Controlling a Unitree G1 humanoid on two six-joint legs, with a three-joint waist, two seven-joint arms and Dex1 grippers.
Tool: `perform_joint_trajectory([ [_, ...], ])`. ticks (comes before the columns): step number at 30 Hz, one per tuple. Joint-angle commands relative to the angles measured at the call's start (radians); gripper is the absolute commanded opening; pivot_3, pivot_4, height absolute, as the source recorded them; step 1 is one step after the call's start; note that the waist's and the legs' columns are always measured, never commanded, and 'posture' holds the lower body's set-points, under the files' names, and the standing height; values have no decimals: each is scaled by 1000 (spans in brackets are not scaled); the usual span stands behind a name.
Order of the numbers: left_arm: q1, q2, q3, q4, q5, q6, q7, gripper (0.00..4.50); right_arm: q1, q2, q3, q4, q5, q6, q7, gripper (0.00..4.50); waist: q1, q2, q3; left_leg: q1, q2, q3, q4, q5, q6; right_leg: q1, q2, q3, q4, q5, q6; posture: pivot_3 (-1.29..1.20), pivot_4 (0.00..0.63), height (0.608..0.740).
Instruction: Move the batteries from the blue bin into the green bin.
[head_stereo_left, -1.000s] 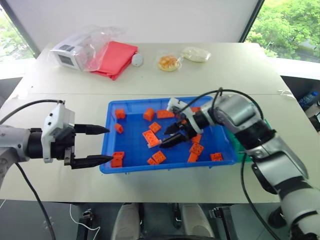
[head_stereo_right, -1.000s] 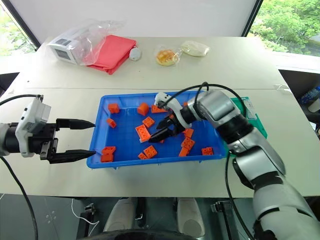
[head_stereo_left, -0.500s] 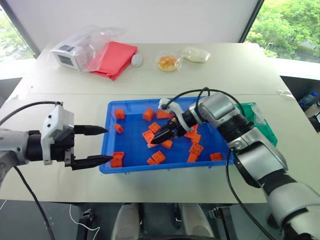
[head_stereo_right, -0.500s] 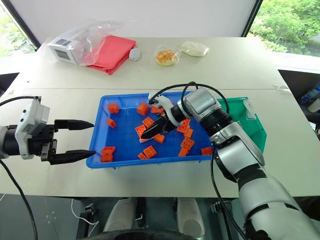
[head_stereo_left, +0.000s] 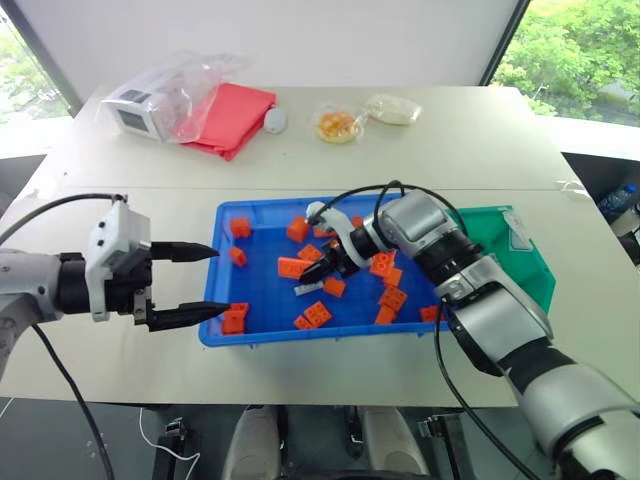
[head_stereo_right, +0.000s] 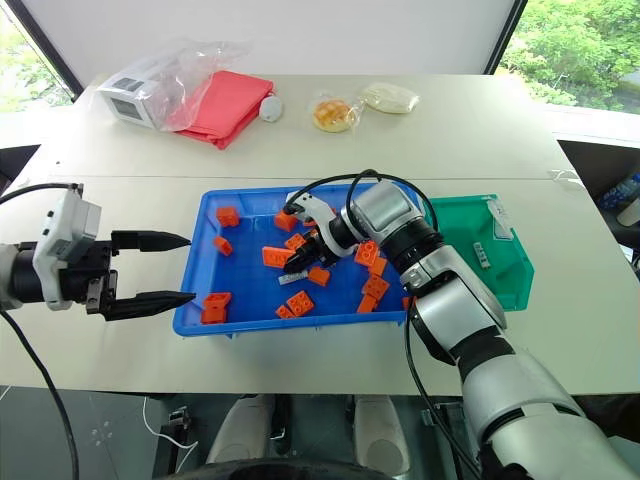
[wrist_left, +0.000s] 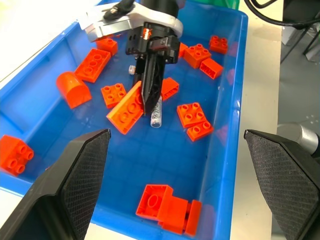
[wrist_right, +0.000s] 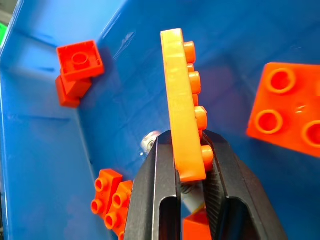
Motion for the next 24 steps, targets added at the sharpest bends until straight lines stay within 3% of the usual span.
perform_joint_trajectory([
  [1,-18,-3,0,3,0,-18,6,4500,-67,45,-76,-20,19,-32,-13,72,-2,0,0,0,0,0,0,0,0,0,0,0,0,0,0,0,150,734],
  [8,-42,-19,-34,-5,-1,-21,23,4500,-69,186,-85,-10,-56,-264,-110,72,-2,0,0,0,0,-1,-1,0,0,-1,1,0,1,0,0,0,150,734],
  [14,-63,-26,-52,-1,-2,-20,33,4500,-50,150,-24,-75,-163,-465,-83,2998,4,0,0,-1,-1,-1,0,0,0,0,-1,0,1,0,0,0,150,734],
  [20,-64,-29,-61,1,0,-24,29,4500,90,-104,33,-448,-210,-578,66,2998,6,0,0,-1,-1,-1,0,0,0,0,-1,-1,0,0,0,0,150,734],
  [24,-72,-37,-80,11,6,-29,24,4500,210,-220,41,-629,-223,-587,90,2998,-1,-1,0,0,0,-1,0,0,0,-1,0,0,1,0,0,0,150,734],
])
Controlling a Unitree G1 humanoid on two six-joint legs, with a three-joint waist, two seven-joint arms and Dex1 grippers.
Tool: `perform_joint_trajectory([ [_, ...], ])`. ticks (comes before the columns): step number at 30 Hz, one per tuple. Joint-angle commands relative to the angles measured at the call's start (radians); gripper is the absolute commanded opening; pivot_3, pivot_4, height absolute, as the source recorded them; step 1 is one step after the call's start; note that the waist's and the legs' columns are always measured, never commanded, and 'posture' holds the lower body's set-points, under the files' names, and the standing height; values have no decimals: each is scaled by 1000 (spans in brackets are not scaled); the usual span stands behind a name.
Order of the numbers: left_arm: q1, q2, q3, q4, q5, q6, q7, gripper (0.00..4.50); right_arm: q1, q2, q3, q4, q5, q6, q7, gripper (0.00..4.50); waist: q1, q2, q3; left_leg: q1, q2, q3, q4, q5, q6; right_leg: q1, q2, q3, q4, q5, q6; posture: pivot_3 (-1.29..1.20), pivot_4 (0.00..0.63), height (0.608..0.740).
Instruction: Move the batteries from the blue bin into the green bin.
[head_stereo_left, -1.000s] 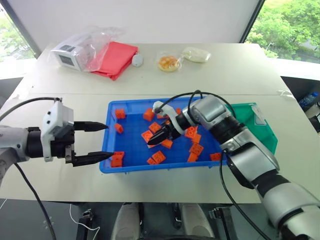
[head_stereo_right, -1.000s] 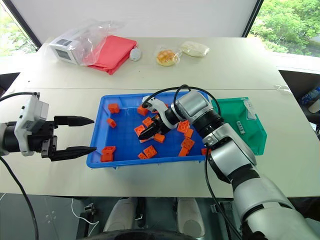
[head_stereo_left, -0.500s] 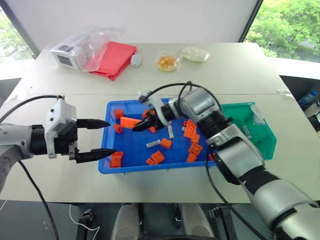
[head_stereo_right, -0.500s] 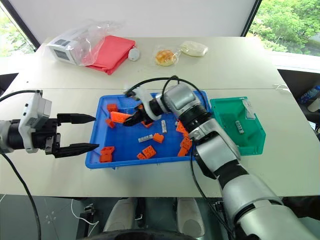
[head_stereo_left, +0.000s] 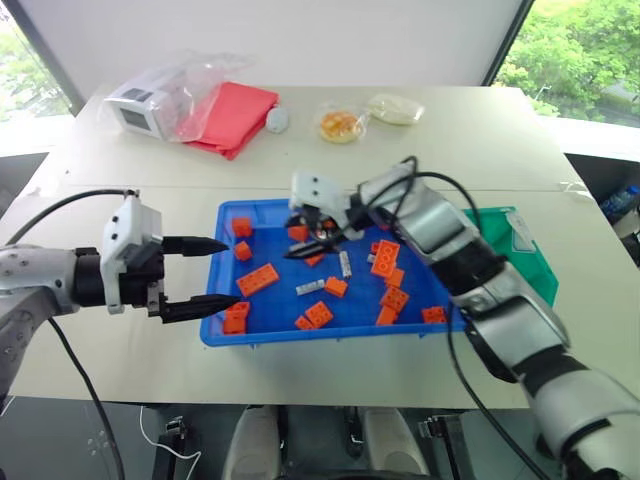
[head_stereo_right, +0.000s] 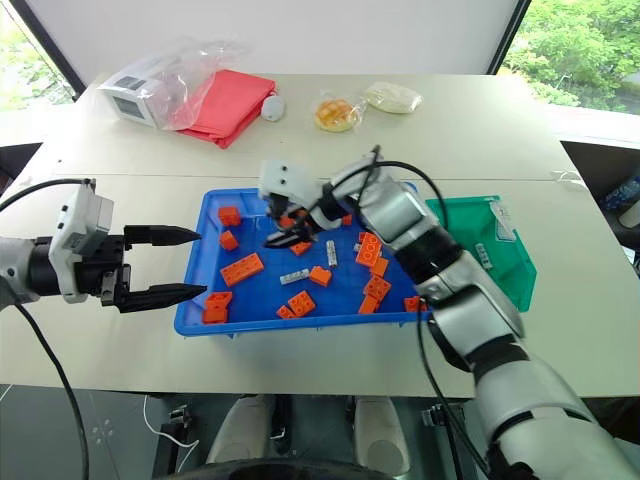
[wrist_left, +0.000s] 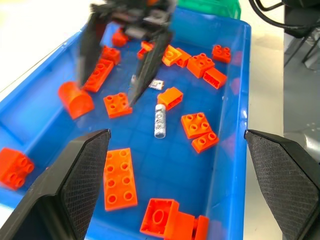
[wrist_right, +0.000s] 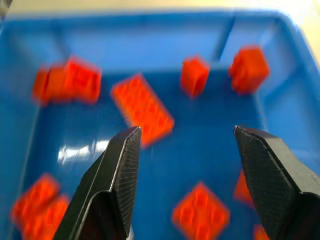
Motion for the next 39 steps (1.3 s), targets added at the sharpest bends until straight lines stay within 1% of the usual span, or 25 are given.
perform_joint_trajectory([
  [1,-19,-2,-9,0,6,-23,-6,4500,65,-47,16,-150,-17,-24,14,2998,-4,0,0,0,0,0,0,0,0,0,1,0,0,0,0,0,150,734],
  [3,-26,-4,-24,7,13,-31,-9,4500,115,-71,32,-182,-42,-50,5,2998,-3,0,0,1,1,0,0,0,0,0,1,0,1,-1,-1,0,150,734],
  [5,-39,-7,-37,12,16,-34,-9,4500,142,-73,44,-177,-70,-78,-14,2998,-1,0,0,1,1,0,0,0,0,0,2,0,1,-1,-3,0,150,734],
  [9,-61,-9,-49,21,17,-34,-8,4500,143,-32,39,-100,-96,-81,-61,2998,-1,-1,0,1,1,0,0,0,0,0,1,0,1,-2,-4,0,150,734],
  [15,-71,-1,-41,31,23,-34,-17,4500,155,-24,61,-13,-119,-100,-42,2998,5,0,0,1,1,0,0,0,0,0,1,0,1,-2,-4,0,150,734],
  [18,-78,0,-41,36,25,-34,-17,4500,164,-29,82,15,-129,-115,-10,2215,4,-1,0,1,1,0,0,0,0,0,1,0,1,-2,-4,0,150,734],
  [21,-86,2,-41,39,26,-33,-17,4500,176,-54,91,-10,-122,-113,47,757,4,-1,0,1,1,0,0,0,0,1,1,0,1,-2,-4,0,150,734],
  [22,-88,2,-41,41,27,-34,-18,4500,176,-53,83,-18,-118,-109,49,374,4,-1,0,1,1,0,0,0,0,1,1,0,1,-2,-4,0,150,734],
  [27,-104,-3,-59,64,42,-46,-26,4500,136,-17,-10,-45,-63,-10,8,386,4,-1,0,1,1,0,0,0,0,1,1,0,1,-2,-4,0,150,734],
  [29,-122,-15,-78,74,50,-54,-26,4500,112,-32,-63,-70,-42,33,-3,386,4,-1,0,1,1,0,0,0,0,1,1,0,1,-2,-3,0,150,734],
  [31,-145,-29,-105,88,59,-64,-28,4500,77,-63,-161,-98,6,133,-20,386,8,0,0,1,1,0,0,0,0,1,1,0,1,-2,-3,0,150,734],
  [34,-169,-45,-134,117,76,-80,-40,4500,62,-117,-240,-142,67,241,-16,386,9,0,0,0,0,0,1,0,0,1,0,0,0,-1,-2,0,150,734],
  [37,-203,-58,-160,149,92,-93,-55,4500,88,-142,-243,-206,103,306,-21,386,8,-1,0,0,0,-1,0,0,0,1,0,-1,0,-2,-3,0,150,734],
  [39,-220,-63,-173,163,100,-100,-61,4500,116,-149,-206,-240,94,296,-32,386,3,-1,0,1,0,-1,0,0,0,1,1,-1,0,-2,-2,0,150,734],
])
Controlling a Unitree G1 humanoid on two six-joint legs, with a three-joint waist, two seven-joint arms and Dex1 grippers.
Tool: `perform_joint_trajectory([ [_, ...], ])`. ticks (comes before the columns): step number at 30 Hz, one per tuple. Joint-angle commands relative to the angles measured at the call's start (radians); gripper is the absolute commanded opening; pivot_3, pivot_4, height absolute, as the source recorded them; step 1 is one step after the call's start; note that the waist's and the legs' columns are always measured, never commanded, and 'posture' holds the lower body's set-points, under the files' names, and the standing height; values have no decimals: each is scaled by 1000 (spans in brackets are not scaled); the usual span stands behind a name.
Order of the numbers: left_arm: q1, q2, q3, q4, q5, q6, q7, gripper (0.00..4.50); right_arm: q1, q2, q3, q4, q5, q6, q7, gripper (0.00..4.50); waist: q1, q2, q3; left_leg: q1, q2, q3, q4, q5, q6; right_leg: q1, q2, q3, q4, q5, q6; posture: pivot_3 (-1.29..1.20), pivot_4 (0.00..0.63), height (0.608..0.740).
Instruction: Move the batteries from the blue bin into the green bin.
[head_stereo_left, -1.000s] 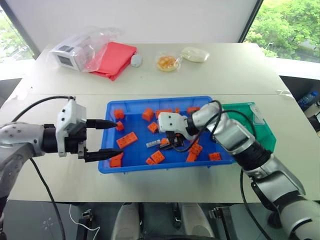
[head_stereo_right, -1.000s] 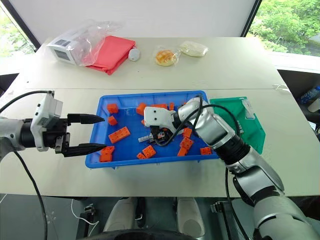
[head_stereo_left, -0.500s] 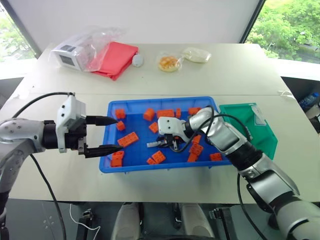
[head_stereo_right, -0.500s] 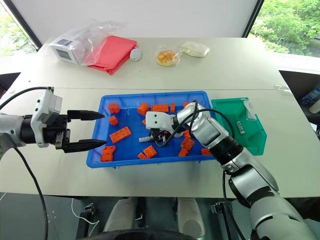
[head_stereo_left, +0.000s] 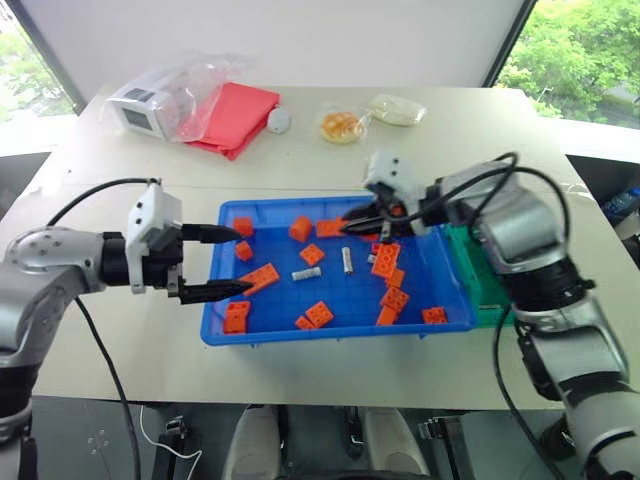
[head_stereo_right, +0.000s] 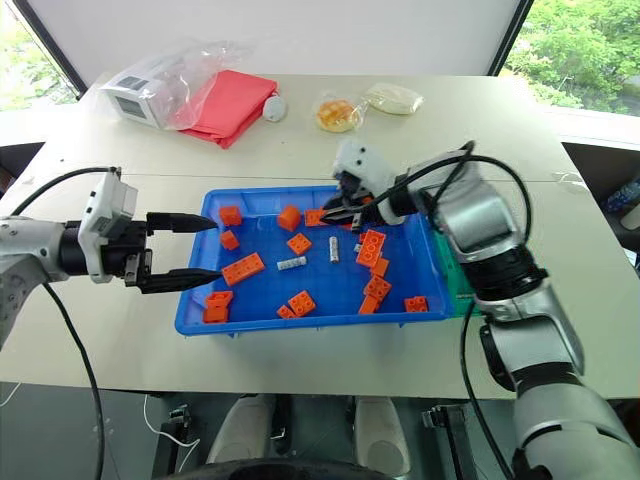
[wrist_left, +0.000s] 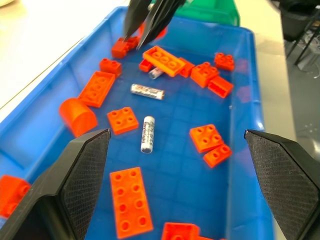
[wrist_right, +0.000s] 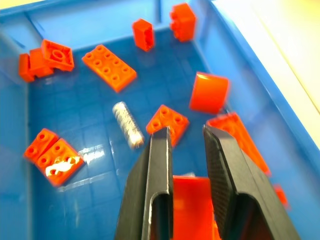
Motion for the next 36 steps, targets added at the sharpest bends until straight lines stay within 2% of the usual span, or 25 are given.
perform_joint_trajectory([
  [1,-46,-12,-15,11,15,-27,-19,4500,51,1,65,-82,-6,-20,-27,386,-6,0,0,0,0,0,0,0,0,0,0,0,0,0,0,0,150,734],
  [4,-55,-14,-14,12,19,-23,-23,4500,73,22,115,-48,-54,-56,-88,386,-7,0,0,0,0,0,0,0,0,-1,1,0,0,0,0,0,150,734],
  [9,-26,3,15,-6,14,-15,-23,4500,106,-28,150,-9,-99,-132,-100,2877,1,0,0,0,0,0,0,0,0,-1,0,0,0,0,1,0,150,734],
  [12,-7,14,34,-15,9,-12,-19,4500,87,-7,135,-3,-76,-126,-99,4421,0,0,0,-1,-1,1,0,0,0,0,-1,1,0,0,1,0,150,734],
  [17,2,17,44,-27,6,-5,-11,4500,26,85,133,24,-42,-91,-109,4472,-8,0,0,0,1,0,0,0,0,-1,1,1,1,0,2,0,150,734],
  [22,7,19,51,-39,3,1,-5,4500,20,148,205,69,-62,-93,-108,4472,-1,0,0,0,1,0,0,0,0,0,1,0,1,0,1,0,150,734],
  [26,19,23,63,-50,-2,6,-2,4500,27,152,239,98,-85,-90,-121,4472,0,0,0,-1,0,0,1,0,0,0,-1,0,0,0,1,0,150,734],
  [36,34,23,74,-59,-1,10,3,4500,65,128,225,21,-70,-57,-132,4472,-2,0,0,-1,0,0,1,0,0,0,0,0,1,0,1,0,150,734],
])
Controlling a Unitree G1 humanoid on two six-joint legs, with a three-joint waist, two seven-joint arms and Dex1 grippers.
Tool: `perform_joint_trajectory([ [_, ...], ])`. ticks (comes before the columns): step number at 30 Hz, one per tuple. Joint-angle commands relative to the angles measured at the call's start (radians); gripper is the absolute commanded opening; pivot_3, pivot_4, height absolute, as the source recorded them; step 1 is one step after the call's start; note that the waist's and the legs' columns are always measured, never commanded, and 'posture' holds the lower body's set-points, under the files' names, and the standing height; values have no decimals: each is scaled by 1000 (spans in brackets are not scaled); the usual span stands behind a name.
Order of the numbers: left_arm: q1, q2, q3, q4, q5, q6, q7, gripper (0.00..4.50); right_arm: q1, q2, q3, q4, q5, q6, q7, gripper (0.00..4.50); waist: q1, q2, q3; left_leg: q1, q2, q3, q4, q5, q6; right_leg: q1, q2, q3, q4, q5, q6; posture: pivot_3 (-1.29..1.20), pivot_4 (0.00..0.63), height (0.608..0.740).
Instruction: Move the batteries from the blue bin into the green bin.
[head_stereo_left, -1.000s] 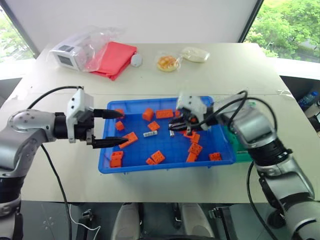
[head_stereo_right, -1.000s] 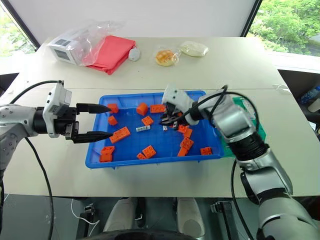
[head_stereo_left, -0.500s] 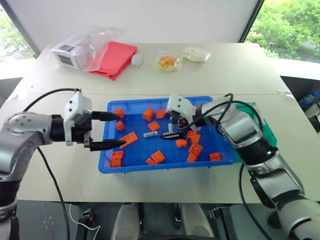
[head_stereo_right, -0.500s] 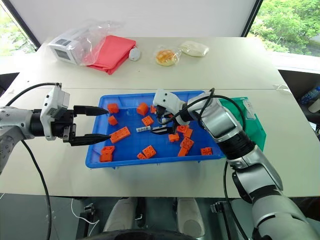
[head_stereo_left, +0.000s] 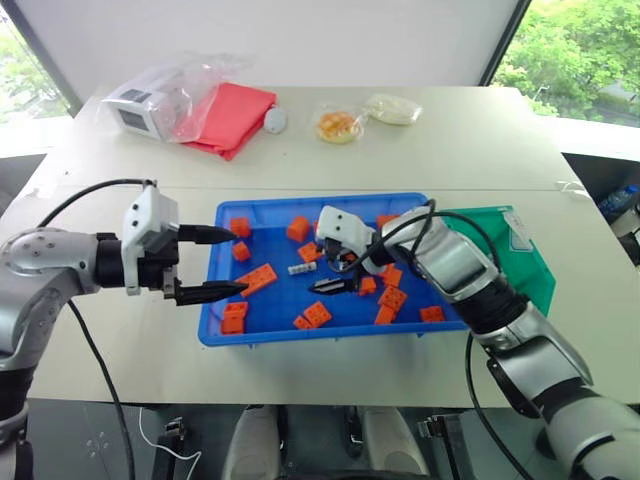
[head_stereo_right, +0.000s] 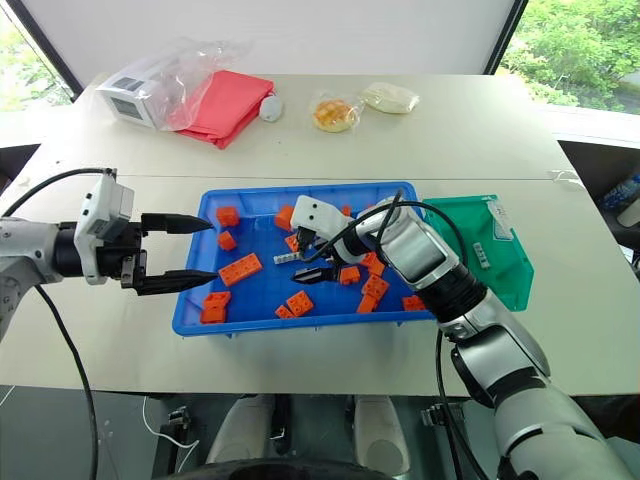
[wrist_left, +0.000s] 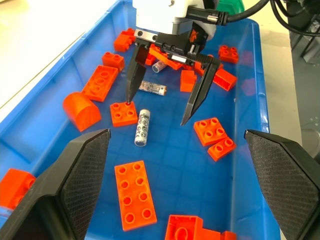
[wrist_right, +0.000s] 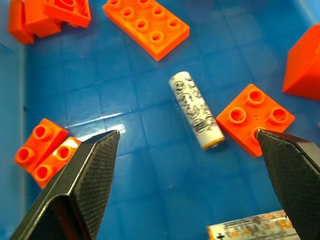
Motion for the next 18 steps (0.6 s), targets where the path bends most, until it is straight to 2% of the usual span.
perform_joint_trajectory([
  [1,-8,11,31,-25,-17,2,6,4500,13,-11,-19,-64,10,12,-7,4472,0,0,0,0,0,0,0,0,0,0,0,0,0,0,0,0,150,734],
  [9,-20,12,25,-17,-13,-2,6,4500,55,-31,-23,-120,15,37,-30,4472,0,0,0,0,0,0,0,0,0,0,0,0,0,0,0,0,150,734],
  [13,-18,13,28,-20,-14,-1,5,4500,40,-21,-66,-139,23,6,-65,4472,0,0,0,0,0,0,0,0,0,0,0,0,0,0,0,0,150,734],
  [18,-24,14,26,-14,-12,-2,3,4500,-1,9,-59,-154,37,13,-65,4472,-3,0,0,0,0,0,0,0,0,0,0,0,0,0,0,0,150,734],
])
